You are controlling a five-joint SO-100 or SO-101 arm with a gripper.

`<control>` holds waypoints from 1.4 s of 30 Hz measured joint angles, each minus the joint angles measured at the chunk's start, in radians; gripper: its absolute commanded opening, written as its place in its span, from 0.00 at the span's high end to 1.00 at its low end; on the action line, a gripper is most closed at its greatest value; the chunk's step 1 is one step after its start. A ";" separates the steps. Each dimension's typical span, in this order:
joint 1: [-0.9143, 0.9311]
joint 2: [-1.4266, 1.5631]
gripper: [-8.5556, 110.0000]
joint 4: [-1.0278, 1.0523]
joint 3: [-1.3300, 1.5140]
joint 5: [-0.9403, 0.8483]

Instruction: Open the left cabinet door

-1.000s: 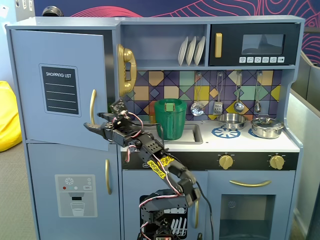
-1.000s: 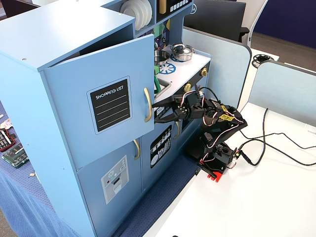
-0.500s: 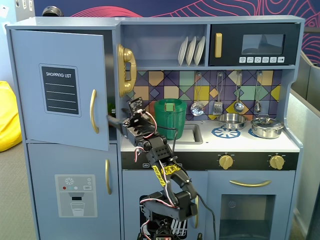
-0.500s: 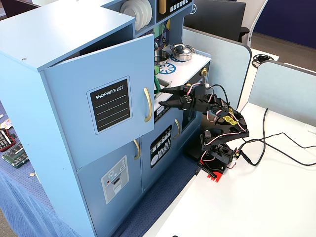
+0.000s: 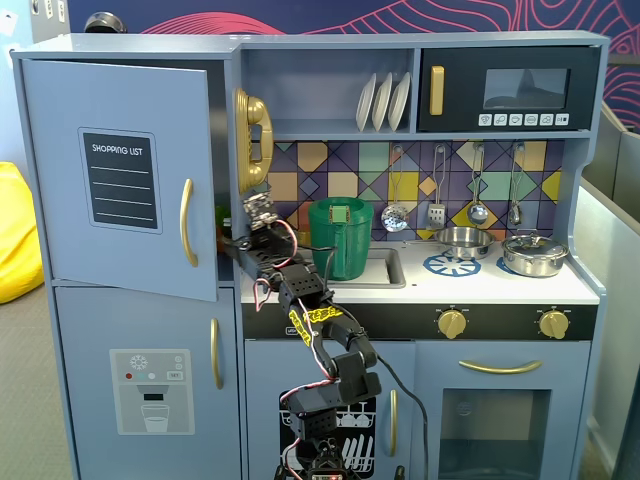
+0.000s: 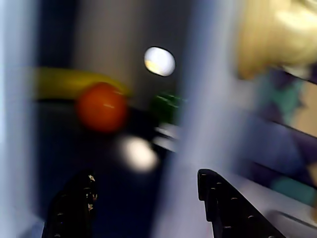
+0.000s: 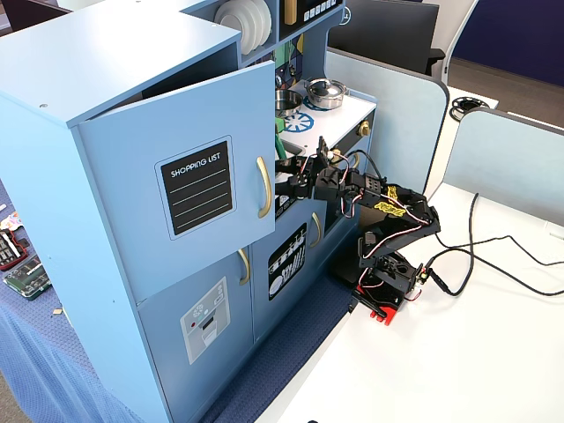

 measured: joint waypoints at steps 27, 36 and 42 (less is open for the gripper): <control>-0.465 0.120 0.73 -0.055 0.083 -0.058; -0.071 0.201 0.71 0.161 0.158 0.124; 0.247 0.304 0.74 0.339 0.313 0.259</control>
